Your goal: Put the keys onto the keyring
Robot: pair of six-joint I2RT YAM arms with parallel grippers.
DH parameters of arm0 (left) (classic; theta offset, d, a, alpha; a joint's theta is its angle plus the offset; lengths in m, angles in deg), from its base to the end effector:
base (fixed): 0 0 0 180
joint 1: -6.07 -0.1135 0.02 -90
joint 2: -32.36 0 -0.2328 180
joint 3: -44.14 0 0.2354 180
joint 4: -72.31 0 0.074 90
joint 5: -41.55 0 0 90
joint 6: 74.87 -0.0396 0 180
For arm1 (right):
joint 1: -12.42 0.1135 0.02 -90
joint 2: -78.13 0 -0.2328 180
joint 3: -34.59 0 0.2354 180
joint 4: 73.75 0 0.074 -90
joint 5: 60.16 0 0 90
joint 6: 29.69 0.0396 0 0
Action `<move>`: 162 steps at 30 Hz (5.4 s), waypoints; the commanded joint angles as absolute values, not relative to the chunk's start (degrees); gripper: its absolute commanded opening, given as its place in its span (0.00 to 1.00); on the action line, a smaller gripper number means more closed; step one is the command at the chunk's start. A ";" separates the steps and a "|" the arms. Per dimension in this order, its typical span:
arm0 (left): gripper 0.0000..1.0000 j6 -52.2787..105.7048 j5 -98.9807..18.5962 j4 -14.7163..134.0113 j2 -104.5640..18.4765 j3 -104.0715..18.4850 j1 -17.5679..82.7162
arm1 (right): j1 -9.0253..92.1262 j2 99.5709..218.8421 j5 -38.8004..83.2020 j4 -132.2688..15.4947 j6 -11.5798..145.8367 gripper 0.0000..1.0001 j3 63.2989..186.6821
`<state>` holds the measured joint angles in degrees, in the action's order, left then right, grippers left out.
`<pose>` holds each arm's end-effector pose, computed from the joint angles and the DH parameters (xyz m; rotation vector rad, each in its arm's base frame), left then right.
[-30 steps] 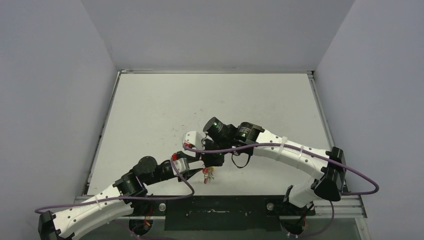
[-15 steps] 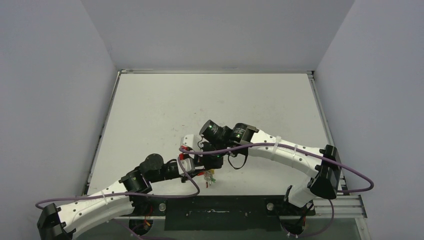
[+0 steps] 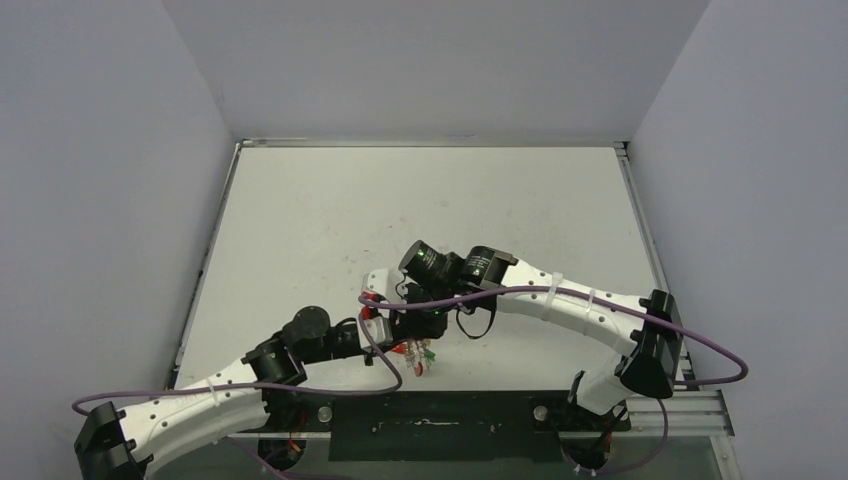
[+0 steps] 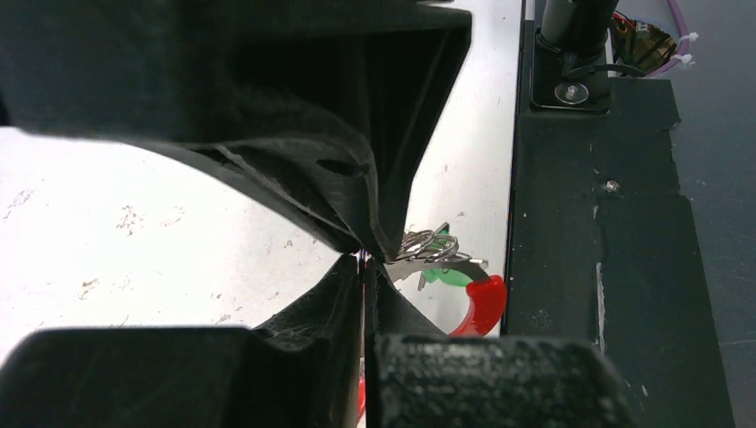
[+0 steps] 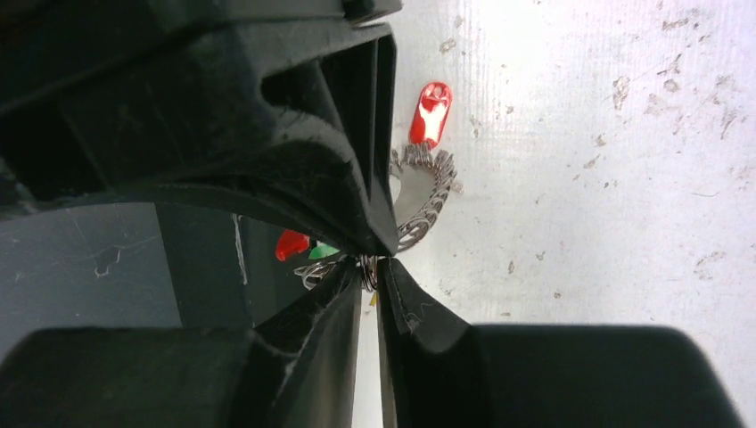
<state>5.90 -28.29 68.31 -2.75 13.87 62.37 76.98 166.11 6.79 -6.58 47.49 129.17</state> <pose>0.0852 -0.1523 0.2104 1.1926 1.3516 -0.8999 0.1148 0.2775 0.2770 -1.8264 2.0459 0.8163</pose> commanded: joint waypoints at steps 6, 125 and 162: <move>0.00 10.74 -30.91 83.12 3.21 19.66 62.50 | 74.36 157.15 5.28 -20.71 48.16 0.47 123.02; 0.00 13.71 -31.27 101.39 6.27 28.03 62.57 | 66.08 146.33 -14.95 -40.18 47.58 0.48 104.73; 0.00 13.46 -32.90 95.25 9.42 26.64 62.65 | 65.64 151.71 -14.55 -37.80 46.31 0.00 103.46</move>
<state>13.05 -32.05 92.07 8.94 28.38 62.39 66.01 151.31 -14.45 -37.40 47.39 103.70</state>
